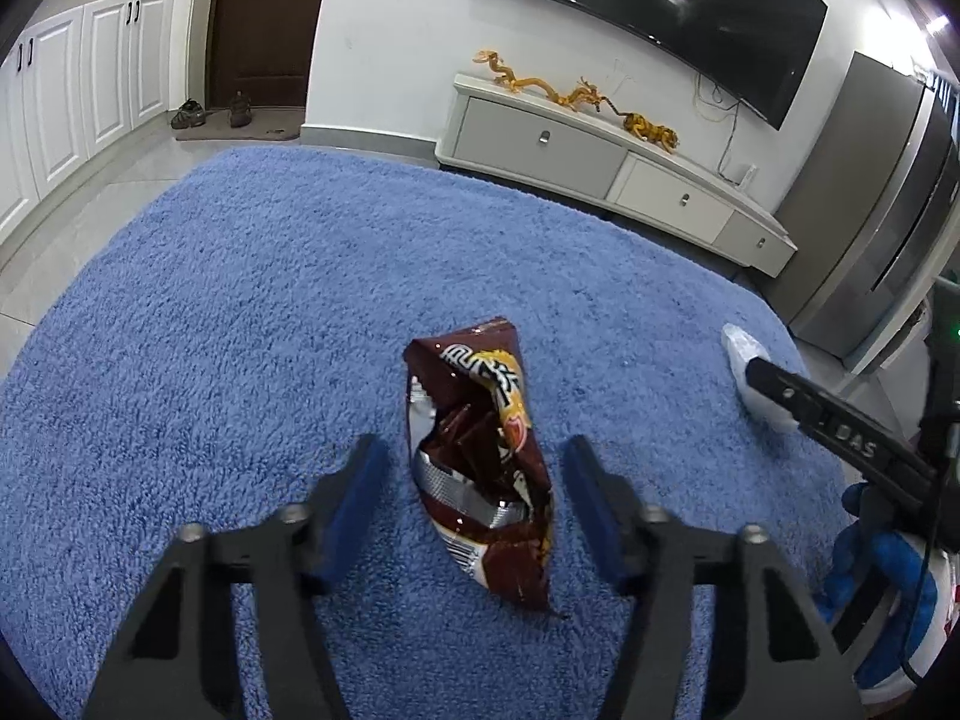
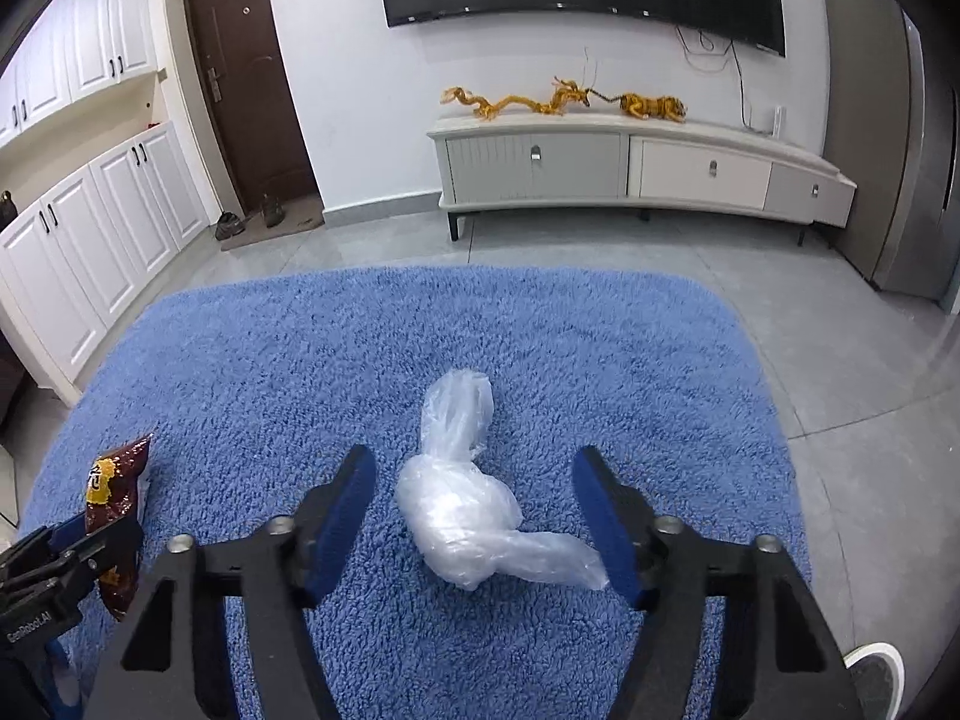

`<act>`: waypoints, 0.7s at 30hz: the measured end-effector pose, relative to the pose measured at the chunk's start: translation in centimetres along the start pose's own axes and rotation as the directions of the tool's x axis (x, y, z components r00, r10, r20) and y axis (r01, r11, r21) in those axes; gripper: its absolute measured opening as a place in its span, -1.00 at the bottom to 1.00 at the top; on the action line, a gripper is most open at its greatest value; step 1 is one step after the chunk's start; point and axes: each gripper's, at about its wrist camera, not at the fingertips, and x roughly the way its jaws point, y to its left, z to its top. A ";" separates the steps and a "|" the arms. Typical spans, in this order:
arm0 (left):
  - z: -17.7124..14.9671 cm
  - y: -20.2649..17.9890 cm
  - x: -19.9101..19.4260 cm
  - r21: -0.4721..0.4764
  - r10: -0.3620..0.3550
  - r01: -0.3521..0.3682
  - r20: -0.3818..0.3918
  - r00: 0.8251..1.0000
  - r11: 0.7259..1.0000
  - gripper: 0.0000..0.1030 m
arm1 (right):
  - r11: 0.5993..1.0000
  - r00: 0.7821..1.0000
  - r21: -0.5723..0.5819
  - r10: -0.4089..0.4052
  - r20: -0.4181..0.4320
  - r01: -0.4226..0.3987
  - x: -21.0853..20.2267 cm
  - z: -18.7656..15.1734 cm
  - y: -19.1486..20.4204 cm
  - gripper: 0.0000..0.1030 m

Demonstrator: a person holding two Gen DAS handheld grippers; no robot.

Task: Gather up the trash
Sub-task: 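Grasp the brown chip bag with the left tool while the right tool grasps the white plastic bag, then carry the brown chip bag and white plastic bag over the bin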

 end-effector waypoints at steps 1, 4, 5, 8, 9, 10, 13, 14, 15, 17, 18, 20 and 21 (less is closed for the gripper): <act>0.0 0.0 0.0 0.002 -0.004 0.004 -0.001 1.000 1.000 -0.09 | 1.000 1.000 0.001 0.003 -0.016 -0.003 0.3 -0.1 0.0 0.00; 0.0 -0.1 0.1 0.005 -0.022 0.022 -0.004 1.000 1.000 -0.27 | 1.000 0.999 0.002 0.017 -0.043 -0.016 0.6 -0.1 -0.1 -0.38; 0.0 -0.1 0.0 0.006 -0.024 0.024 -0.003 1.000 1.000 -0.31 | 1.000 0.999 0.004 0.016 -0.050 -0.016 0.6 -0.3 -0.1 -0.42; -0.2 -0.4 -0.2 0.021 -0.032 0.032 -0.001 0.999 0.999 -0.45 | 1.000 0.999 0.007 0.019 -0.048 -0.018 0.0 -0.8 0.0 -0.45; -0.3 -0.5 -0.3 0.027 -0.032 0.032 0.000 0.999 0.999 -0.47 | 1.000 0.999 0.009 0.021 -0.047 -0.021 -0.3 -1.1 0.0 -0.46; -0.5 -0.7 -0.5 0.035 -0.026 0.026 0.005 1.000 0.999 -0.48 | 1.000 0.999 0.012 0.024 -0.045 -0.024 -0.8 -1.6 0.1 -0.46; -0.7 -1.5 -1.1 0.061 -0.002 0.001 0.029 1.000 0.998 -0.51 | 0.999 0.999 0.022 0.031 -0.039 -0.030 -2.4 -2.9 0.3 -0.46; -0.8 -1.8 -1.5 0.070 0.002 -0.004 0.039 0.999 0.998 -0.51 | 0.999 0.999 0.019 0.031 -0.037 -0.030 -2.9 -3.3 0.5 -0.46; -0.9 -2.0 -1.8 0.076 0.003 -0.007 0.046 0.999 0.997 -0.52 | 0.999 0.999 0.017 0.031 -0.036 -0.030 -3.5 -3.8 0.7 -0.47; -1.2 -2.8 -2.7 0.094 0.006 -0.012 0.063 0.998 0.995 -0.53 | 0.999 0.999 0.036 0.039 -0.030 -0.038 -5.0 -4.7 0.8 -0.47; -1.2 -3.2 -3.1 0.104 0.008 -0.015 0.072 0.997 0.995 -0.53 | 0.998 0.999 0.050 0.043 -0.023 -0.041 -5.8 -5.0 0.7 -0.47; -1.6 -4.1 -4.3 0.132 0.006 -0.020 0.099 0.995 0.991 -0.53 | 0.997 0.999 0.063 0.043 -0.009 -0.042 -7.4 -5.7 0.8 -0.47; -1.8 -4.5 -5.0 0.148 0.006 -0.024 0.115 0.993 0.989 -0.53 | 0.997 0.999 0.064 0.040 -0.003 -0.039 -8.2 -6.0 0.9 -0.47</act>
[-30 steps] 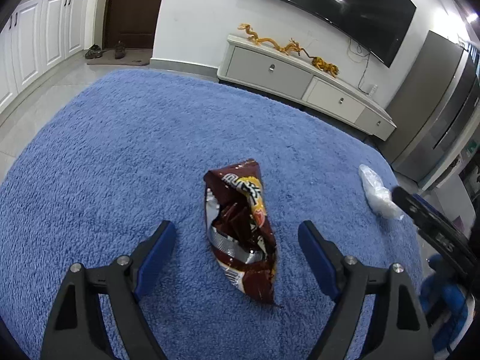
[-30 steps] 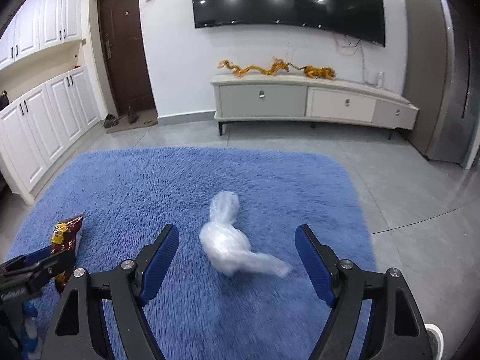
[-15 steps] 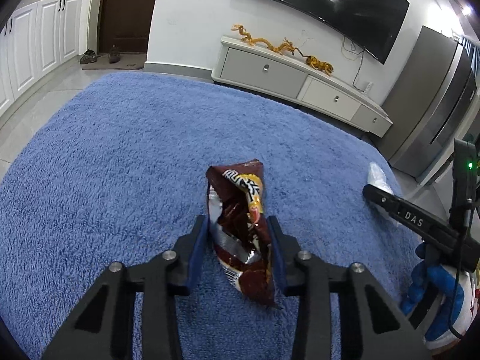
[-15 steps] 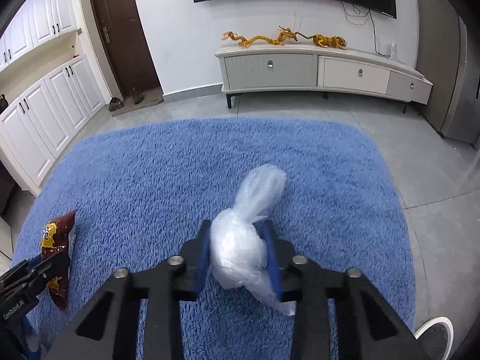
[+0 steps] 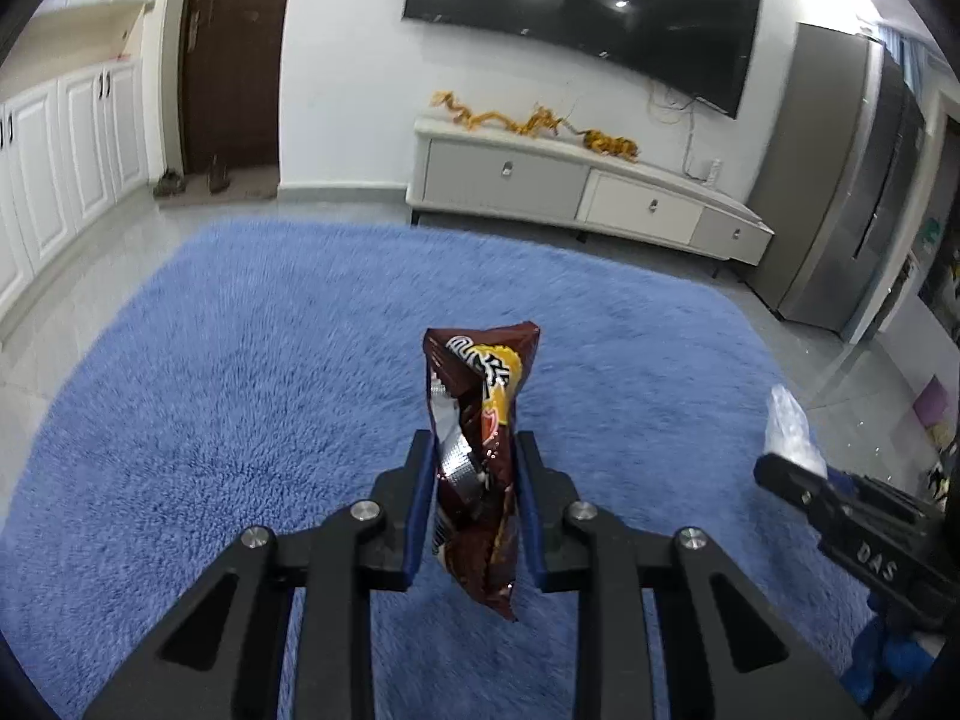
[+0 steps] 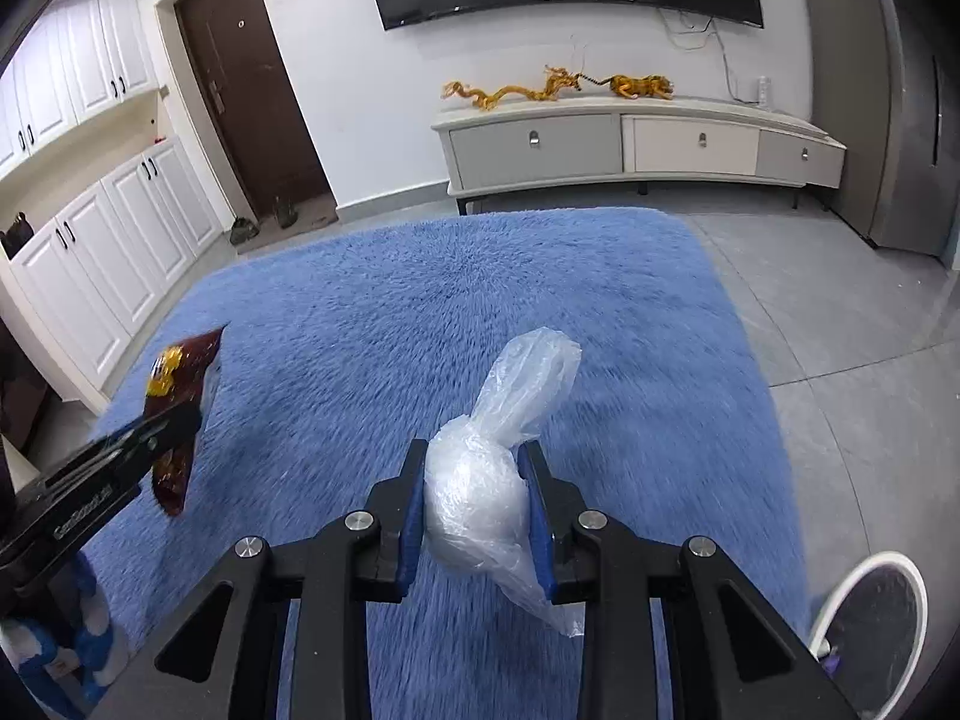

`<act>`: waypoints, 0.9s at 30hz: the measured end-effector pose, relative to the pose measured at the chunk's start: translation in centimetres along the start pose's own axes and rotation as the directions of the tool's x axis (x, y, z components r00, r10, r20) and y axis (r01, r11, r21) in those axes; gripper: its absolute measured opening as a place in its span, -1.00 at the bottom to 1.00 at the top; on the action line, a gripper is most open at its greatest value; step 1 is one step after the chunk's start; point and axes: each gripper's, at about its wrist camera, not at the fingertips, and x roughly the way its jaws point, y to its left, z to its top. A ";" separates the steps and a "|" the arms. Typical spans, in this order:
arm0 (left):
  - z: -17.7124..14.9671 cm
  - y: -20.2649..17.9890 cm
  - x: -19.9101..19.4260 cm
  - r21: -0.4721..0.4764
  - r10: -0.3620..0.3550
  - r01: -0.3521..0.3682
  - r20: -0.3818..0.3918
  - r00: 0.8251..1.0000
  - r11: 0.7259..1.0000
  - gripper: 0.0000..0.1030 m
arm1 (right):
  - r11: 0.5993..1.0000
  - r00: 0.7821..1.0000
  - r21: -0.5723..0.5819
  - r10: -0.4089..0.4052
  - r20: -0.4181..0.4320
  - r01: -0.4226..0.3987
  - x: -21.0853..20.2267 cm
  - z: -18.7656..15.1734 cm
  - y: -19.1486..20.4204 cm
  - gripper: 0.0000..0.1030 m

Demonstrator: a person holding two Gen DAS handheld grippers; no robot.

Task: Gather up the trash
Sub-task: 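Carry the brown chip bag and white plastic bag over the bin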

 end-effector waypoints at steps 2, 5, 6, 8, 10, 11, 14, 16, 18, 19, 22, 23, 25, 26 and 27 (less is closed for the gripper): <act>-0.2 -1.0 -1.6 0.033 0.004 -0.005 0.033 0.999 0.999 -0.53 | 1.000 1.000 0.007 -0.005 0.013 0.005 -1.6 -0.6 0.1 -0.47; -0.6 -2.0 -3.6 0.066 0.003 -0.007 0.063 0.998 0.998 -0.53 | 1.000 0.999 0.019 -0.013 0.033 0.012 -3.9 -1.4 0.6 -0.47; -0.7 -2.3 -4.3 0.076 0.003 -0.008 0.075 0.997 0.997 -0.53 | 1.000 0.999 0.023 -0.015 0.041 0.014 -4.7 -1.7 0.6 -0.47; -1.0 -2.7 -5.8 0.092 -0.002 -0.006 0.096 0.995 0.996 -0.53 | 0.999 0.998 0.029 -0.018 0.058 0.017 -6.2 -2.2 0.9 -0.47; -1.1 -3.2 -7.1 0.103 -0.014 0.002 0.111 0.994 0.995 -0.53 | 0.999 0.997 0.032 -0.025 0.076 0.023 -7.7 -2.6 1.1 -0.47; -1.3 -3.5 -7.8 0.108 -0.019 0.006 0.119 0.993 0.994 -0.53 | 0.999 0.996 0.031 -0.031 0.085 0.029 -8.3 -2.7 1.2 -0.47; -1.8 -4.2 -9.5 0.121 -0.034 0.018 0.133 0.991 0.992 -0.53 | 0.998 0.992 0.027 -0.056 0.112 0.053 -10.4 -3.2 1.7 -0.47; -2.1 -4.7 -10.3 0.131 -0.042 0.024 0.136 0.990 0.991 -0.53 | 0.998 0.990 0.028 -0.067 0.122 0.064 -11.4 -3.6 1.8 -0.47; -2.6 -5.3 -11.0 0.143 -0.050 0.030 0.134 0.990 0.989 -0.53 | 0.997 0.988 0.030 -0.080 0.131 0.077 -12.3 -4.1 1.8 -0.47; -2.9 -5.6 -11.4 0.150 -0.055 0.035 0.131 0.990 0.988 -0.53 | 0.996 0.987 0.032 -0.085 0.135 0.081 -12.7 -4.2 1.9 -0.47; -3.7 -6.4 -12.4 0.171 -0.069 0.048 0.122 0.990 0.984 -0.53 | 0.995 0.984 0.042 -0.099 0.148 0.093 -13.9 -4.8 1.7 -0.47; -3.8 -6.7 -12.7 0.178 -0.073 0.050 0.122 0.990 0.983 -0.53 | 0.994 0.983 0.045 -0.104 0.154 0.098 -14.3 -5.0 1.6 -0.47; -4.2 -7.3 -13.5 0.195 -0.082 0.056 0.128 0.988 0.979 -0.53 | 0.992 0.978 0.048 -0.119 0.168 0.113 -15.3 -5.4 1.5 -0.47; -4.3 -7.5 -13.8 0.202 -0.086 0.059 0.130 0.988 0.978 -0.53 | 0.992 0.977 0.051 -0.127 0.174 0.120 -15.7 -5.5 1.4 -0.47; -4.5 -7.9 -14.2 0.211 -0.092 0.062 0.133 0.987 0.976 -0.53 | 0.991 0.975 0.054 -0.131 0.178 0.124 -15.9 -5.7 1.5 -0.47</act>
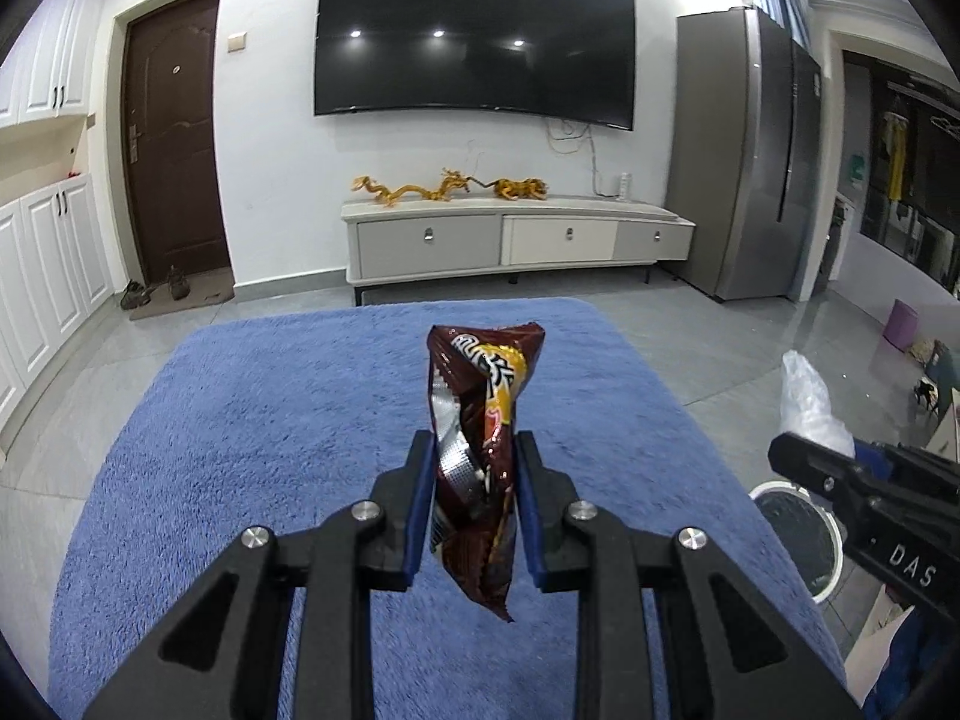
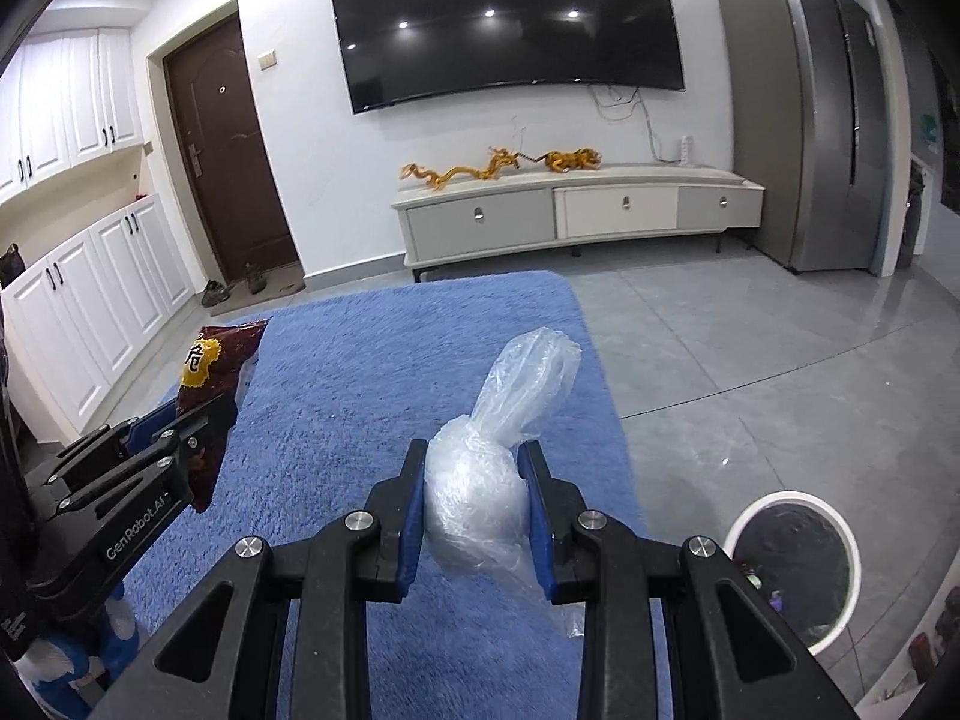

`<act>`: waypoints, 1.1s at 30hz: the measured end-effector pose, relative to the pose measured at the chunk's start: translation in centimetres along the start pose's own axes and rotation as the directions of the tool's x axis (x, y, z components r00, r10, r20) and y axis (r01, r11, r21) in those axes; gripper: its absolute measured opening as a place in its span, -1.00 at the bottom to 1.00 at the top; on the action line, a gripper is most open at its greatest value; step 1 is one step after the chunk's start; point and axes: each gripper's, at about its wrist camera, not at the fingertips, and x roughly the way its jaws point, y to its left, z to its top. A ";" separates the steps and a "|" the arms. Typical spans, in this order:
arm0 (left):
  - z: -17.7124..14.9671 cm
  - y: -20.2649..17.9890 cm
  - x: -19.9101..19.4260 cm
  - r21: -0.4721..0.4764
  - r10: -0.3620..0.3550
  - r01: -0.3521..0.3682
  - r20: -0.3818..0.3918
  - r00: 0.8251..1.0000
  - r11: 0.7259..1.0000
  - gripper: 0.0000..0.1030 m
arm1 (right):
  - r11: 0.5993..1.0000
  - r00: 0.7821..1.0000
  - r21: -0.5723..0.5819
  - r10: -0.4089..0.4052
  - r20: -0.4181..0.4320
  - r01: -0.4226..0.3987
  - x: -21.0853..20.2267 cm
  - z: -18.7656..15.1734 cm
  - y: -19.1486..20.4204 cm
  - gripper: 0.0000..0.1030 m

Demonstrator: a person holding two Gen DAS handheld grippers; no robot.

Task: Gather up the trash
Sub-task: 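Carry the brown chip bag and white plastic bag over the bin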

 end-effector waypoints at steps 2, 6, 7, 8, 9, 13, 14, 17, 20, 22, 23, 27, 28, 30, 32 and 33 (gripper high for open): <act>0.0 -0.7 -0.6 0.016 -0.008 0.008 0.004 1.000 1.000 -0.53 | 1.000 1.000 0.008 -0.014 0.011 0.014 -0.7 -0.3 -0.5 -0.47; -0.1 -2.3 -1.6 0.050 -0.019 0.018 0.010 1.000 0.999 -0.53 | 0.998 0.998 0.038 -0.048 0.038 0.046 -2.2 -0.5 -2.1 -0.47; -0.2 -2.6 -1.8 0.058 -0.021 0.021 0.011 1.000 0.998 -0.53 | 0.997 0.997 0.047 -0.056 0.044 0.054 -2.4 -0.5 -2.5 -0.47; -0.2 -3.0 -1.9 0.067 -0.025 0.024 0.012 1.000 0.997 -0.53 | 0.997 0.997 0.053 -0.063 0.048 0.060 -2.8 -0.6 -2.8 -0.47; -0.1 -3.5 -2.1 0.076 -0.029 0.028 0.013 1.000 0.997 -0.53 | 0.996 0.996 0.058 -0.070 0.053 0.067 -3.1 -0.6 -3.2 -0.47; 0.5 -5.2 -2.6 0.117 -0.044 0.041 0.024 0.999 0.992 -0.53 | 0.992 0.992 0.088 -0.100 0.080 0.093 -4.5 -0.6 -4.9 -0.47; 0.6 -5.7 -2.6 0.125 -0.048 0.045 0.024 0.999 0.991 -0.53 | 0.991 0.991 0.092 -0.107 0.084 0.099 -4.8 -0.8 -5.3 -0.47; 0.6 -7.3 -2.8 0.158 -0.060 0.056 0.023 0.998 0.986 -0.53 | 0.987 0.987 0.113 -0.128 0.094 0.117 -5.5 -1.1 -6.6 -0.47; 0.7 -9.0 -2.8 0.193 -0.073 0.068 0.019 0.997 0.979 -0.53 | 0.981 0.984 0.142 -0.146 0.102 0.130 -5.8 -1.3 -8.1 -0.47; 0.8 -10.3 -2.5 0.212 -0.083 0.078 0.013 0.996 0.974 -0.53 | 0.978 0.983 0.159 -0.154 0.104 0.136 -6.0 -1.4 -9.2 -0.47; 0.9 -10.9 -2.4 0.222 -0.088 0.083 0.010 0.996 0.971 -0.53 | 0.976 0.982 0.168 -0.157 0.104 0.138 -6.1 -1.5 -9.7 -0.47; 0.8 -13.2 -1.7 0.261 -0.112 0.110 -0.008 0.994 0.959 -0.53 | 0.966 0.981 0.214 -0.169 0.100 0.145 -6.2 -2.1 -11.7 -0.47; 0.7 -14.0 -1.4 0.269 -0.124 0.125 -0.018 0.992 0.955 -0.53 | 0.963 0.980 0.228 -0.172 0.099 0.146 -6.2 -2.3 -12.4 -0.47; 0.7 -15.1 -0.9 0.279 -0.143 0.148 -0.039 0.989 0.949 -0.53 | 0.954 0.978 0.256 -0.184 0.095 0.155 -6.2 -2.5 -13.7 -0.47; 0.6 -16.2 -0.2 0.296 -0.153 0.162 -0.056 0.987 0.941 -0.53 | 0.945 0.976 0.284 -0.197 0.091 0.164 -6.2 -2.8 -15.1 -0.47; 0.6 -16.8 0.2 0.304 -0.159 0.171 -0.065 0.985 0.937 -0.53 | 0.940 0.975 0.296 -0.204 0.089 0.170 -6.3 -3.0 -15.7 -0.47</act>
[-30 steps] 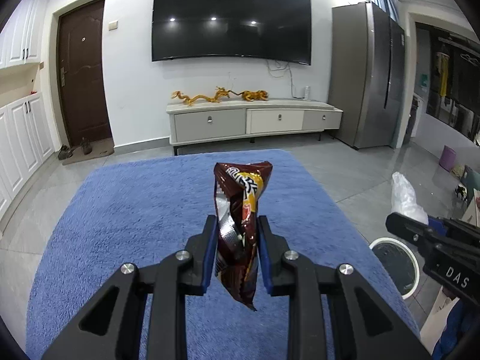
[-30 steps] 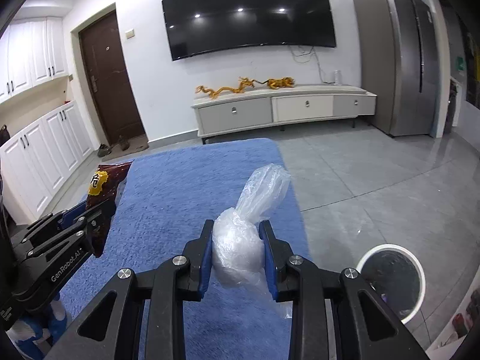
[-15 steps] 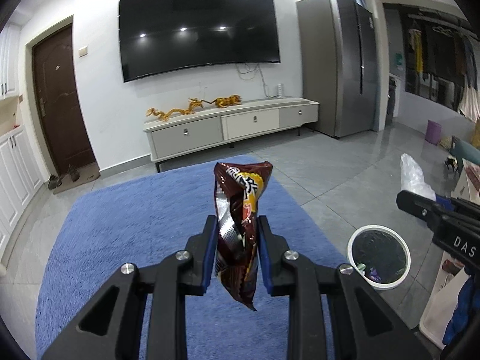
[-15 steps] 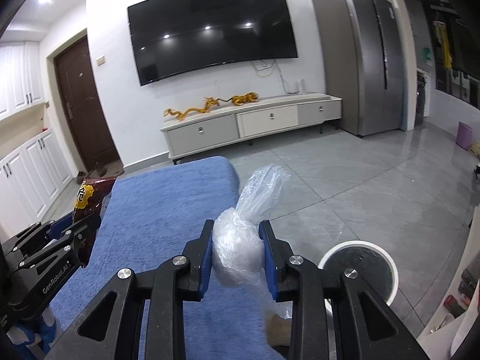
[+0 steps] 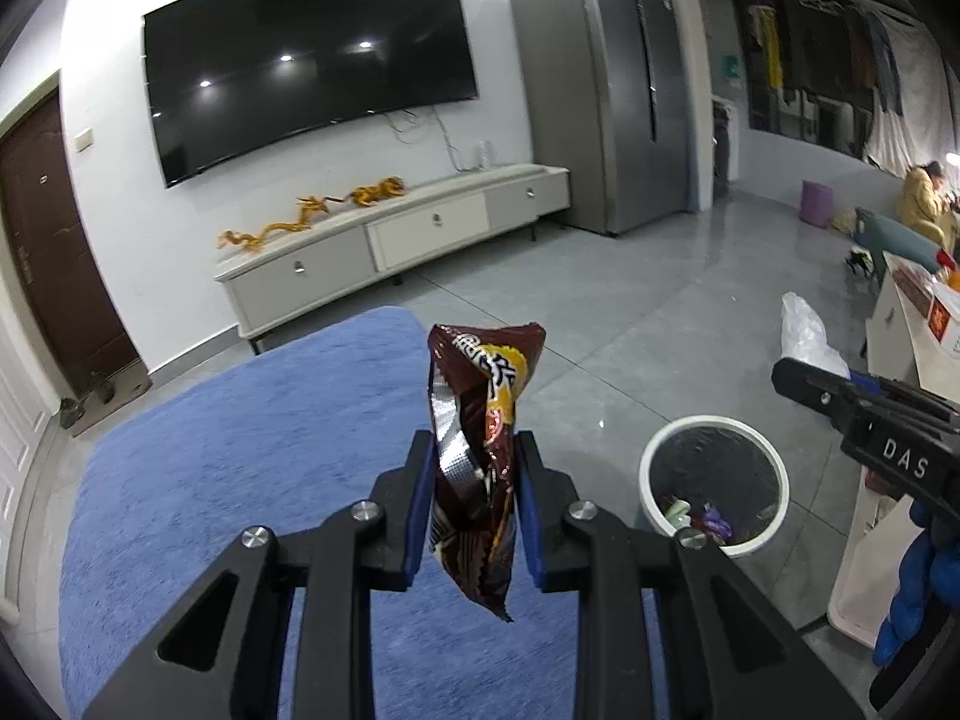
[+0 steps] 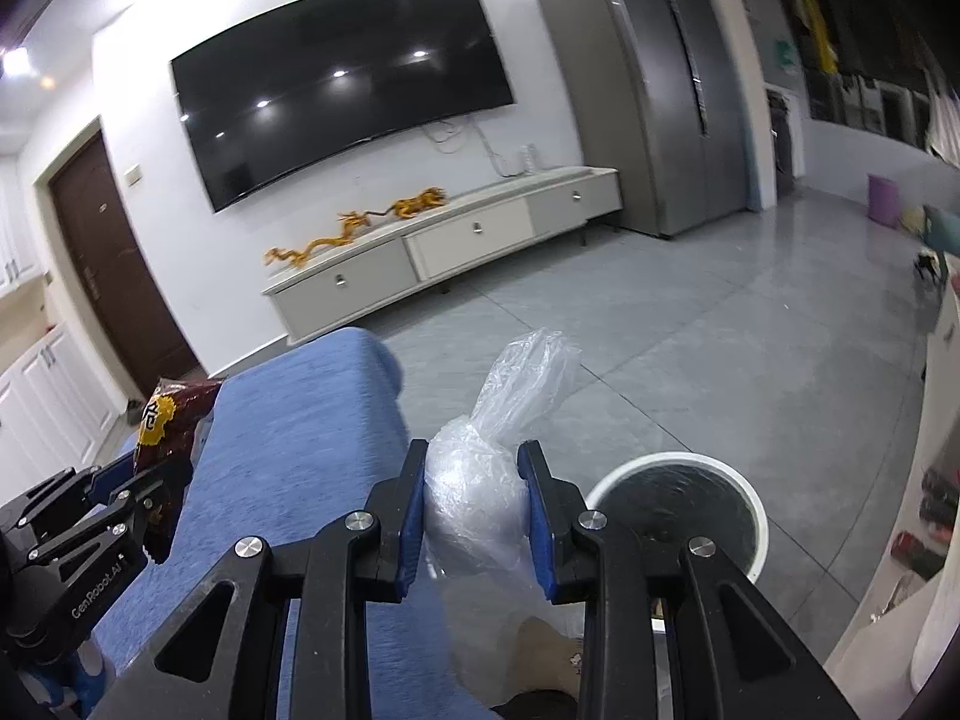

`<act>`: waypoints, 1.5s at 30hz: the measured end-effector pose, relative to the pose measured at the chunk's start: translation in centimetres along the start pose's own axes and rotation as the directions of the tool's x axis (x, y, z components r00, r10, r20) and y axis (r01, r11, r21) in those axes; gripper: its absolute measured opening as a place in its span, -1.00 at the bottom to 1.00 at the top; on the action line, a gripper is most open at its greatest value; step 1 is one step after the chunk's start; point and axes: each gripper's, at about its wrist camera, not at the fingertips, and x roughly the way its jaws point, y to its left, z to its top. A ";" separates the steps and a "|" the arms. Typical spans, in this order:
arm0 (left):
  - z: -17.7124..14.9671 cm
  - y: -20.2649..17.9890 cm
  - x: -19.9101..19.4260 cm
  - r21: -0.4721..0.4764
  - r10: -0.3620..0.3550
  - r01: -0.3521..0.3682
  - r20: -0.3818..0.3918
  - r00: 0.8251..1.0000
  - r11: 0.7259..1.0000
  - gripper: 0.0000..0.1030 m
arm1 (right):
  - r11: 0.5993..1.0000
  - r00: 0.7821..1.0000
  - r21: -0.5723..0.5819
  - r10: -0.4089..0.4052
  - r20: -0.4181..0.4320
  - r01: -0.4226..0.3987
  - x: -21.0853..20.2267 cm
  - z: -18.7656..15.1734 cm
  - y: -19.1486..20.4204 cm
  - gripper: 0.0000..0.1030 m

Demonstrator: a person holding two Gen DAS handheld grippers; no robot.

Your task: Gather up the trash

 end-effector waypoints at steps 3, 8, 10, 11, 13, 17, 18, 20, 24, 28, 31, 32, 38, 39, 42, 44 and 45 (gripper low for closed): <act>0.6 -1.6 1.4 0.024 -0.028 0.029 -0.019 0.999 0.999 -0.53 | 0.999 1.000 0.041 -0.014 -0.005 0.015 0.4 0.0 -2.2 -0.47; 1.5 -4.9 4.1 0.063 -0.091 0.095 -0.068 0.993 0.993 -0.53 | 0.994 0.999 0.102 -0.045 -0.027 0.047 1.5 -0.4 -5.6 -0.47; 1.9 -6.3 5.5 0.082 -0.118 0.125 -0.092 0.989 0.989 -0.53 | 0.990 0.997 0.128 -0.058 -0.043 0.063 2.1 -0.7 -7.1 -0.47; 2.0 -6.9 6.1 0.090 -0.129 0.138 -0.101 0.986 0.986 -0.53 | 0.988 0.997 0.137 -0.061 -0.050 0.067 2.3 -0.9 -7.6 -0.47; 2.3 -8.4 7.8 0.112 -0.150 0.164 -0.123 0.981 0.980 -0.53 | 0.984 0.995 0.160 -0.069 -0.066 0.079 3.1 -1.3 -9.0 -0.46; 2.8 -11.9 12.0 0.149 -0.201 0.233 -0.200 0.959 0.961 -0.53 | 0.975 0.991 0.197 -0.083 -0.108 0.103 5.0 -2.1 -11.6 -0.46; 2.8 -12.6 12.8 0.154 -0.208 0.244 -0.218 0.954 0.958 -0.53 | 0.973 0.989 0.202 -0.087 -0.121 0.110 5.6 -2.2 -12.3 -0.46; 3.0 -14.5 14.8 0.164 -0.230 0.277 -0.257 0.939 0.947 -0.53 | 0.969 0.984 0.208 -0.099 -0.151 0.130 6.9 -2.6 -13.6 -0.46; 3.3 -17.3 19.7 0.142 -0.273 0.343 -0.362 0.891 0.929 -0.53 | 0.956 0.971 0.245 -0.108 -0.214 0.161 9.4 -3.4 -15.7 -0.44; 2.5 -19.8 24.4 0.108 -0.276 0.363 -0.464 0.842 0.926 -0.53 | 0.943 0.954 0.273 -0.112 -0.278 0.190 11.6 -4.3 -17.5 -0.43; 2.0 -20.9 26.4 0.088 -0.285 0.378 -0.507 0.813 0.922 -0.50 | 0.937 0.942 0.272 -0.128 -0.310 0.217 12.8 -4.6 -18.3 -0.42; 1.9 -21.3 27.0 0.075 -0.290 0.381 -0.518 0.805 0.922 -0.48 | 0.935 0.938 0.274 -0.134 -0.319 0.227 13.2 -4.7 -18.6 -0.42; 1.8 -21.6 29.3 -0.052 -0.383 0.428 -0.551 0.741 0.902 -0.18 | 0.932 0.921 0.263 -0.145 -0.361 0.249 15.2 -5.1 -19.6 -0.09; 1.8 -21.6 29.5 -0.064 -0.393 0.432 -0.551 0.737 0.900 -0.17 | 0.930 0.918 0.261 -0.152 -0.366 0.258 15.5 -5.0 -19.8 -0.04; 1.6 -22.1 29.9 -0.080 -0.402 0.434 -0.553 0.729 0.898 0.07 | 0.923 0.907 0.253 -0.182 -0.381 0.291 15.8 -5.2 -20.5 -0.02; 1.6 -22.0 29.7 -0.081 -0.404 0.433 -0.543 0.736 0.898 0.07 | 0.915 0.905 0.263 -0.195 -0.377 0.307 15.4 -5.3 -20.8 -0.02; 1.6 -22.0 29.6 -0.084 -0.406 0.433 -0.538 0.739 0.898 0.07 | 0.911 0.905 0.266 -0.204 -0.374 0.316 15.1 -5.3 -20.9 -0.02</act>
